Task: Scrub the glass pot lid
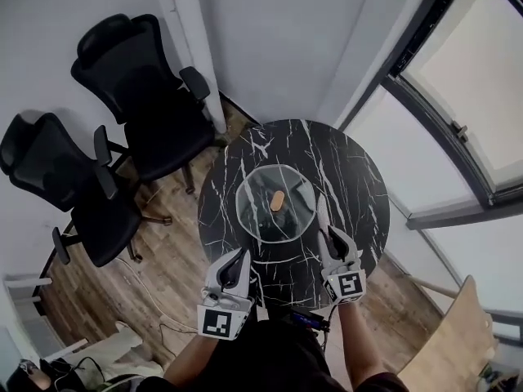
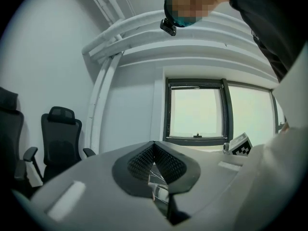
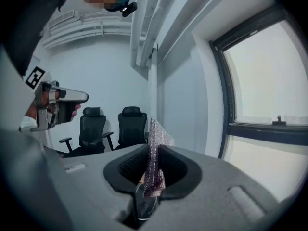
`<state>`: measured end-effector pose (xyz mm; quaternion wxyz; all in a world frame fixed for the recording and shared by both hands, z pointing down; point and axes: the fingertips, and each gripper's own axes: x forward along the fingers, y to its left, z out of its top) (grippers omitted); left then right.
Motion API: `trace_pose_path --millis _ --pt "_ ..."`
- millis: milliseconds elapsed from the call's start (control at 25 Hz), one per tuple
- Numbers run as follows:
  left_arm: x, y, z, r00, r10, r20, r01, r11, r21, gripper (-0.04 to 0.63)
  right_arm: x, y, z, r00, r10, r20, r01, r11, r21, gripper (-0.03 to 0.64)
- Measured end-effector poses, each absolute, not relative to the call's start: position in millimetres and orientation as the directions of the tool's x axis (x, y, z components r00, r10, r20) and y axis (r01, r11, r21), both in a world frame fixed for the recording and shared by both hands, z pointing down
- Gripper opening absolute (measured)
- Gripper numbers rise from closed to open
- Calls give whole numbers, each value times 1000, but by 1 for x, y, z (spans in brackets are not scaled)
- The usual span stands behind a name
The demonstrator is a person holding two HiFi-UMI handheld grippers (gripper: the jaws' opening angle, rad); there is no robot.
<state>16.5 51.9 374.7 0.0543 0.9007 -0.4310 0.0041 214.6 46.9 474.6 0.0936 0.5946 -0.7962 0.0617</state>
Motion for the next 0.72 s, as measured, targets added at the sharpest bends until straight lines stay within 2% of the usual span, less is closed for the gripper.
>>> trace_pose_path --millis 440,720 --pt "14 4 420 642 -759 111 -766 -629 131 3 219 -37 577 -303 -853 425 -889 413 195 67" --pt "20 -19 437 665 -736 126 -747 -657 104 3 219 -79 634 -359 -751 554 -783 565 259 66"
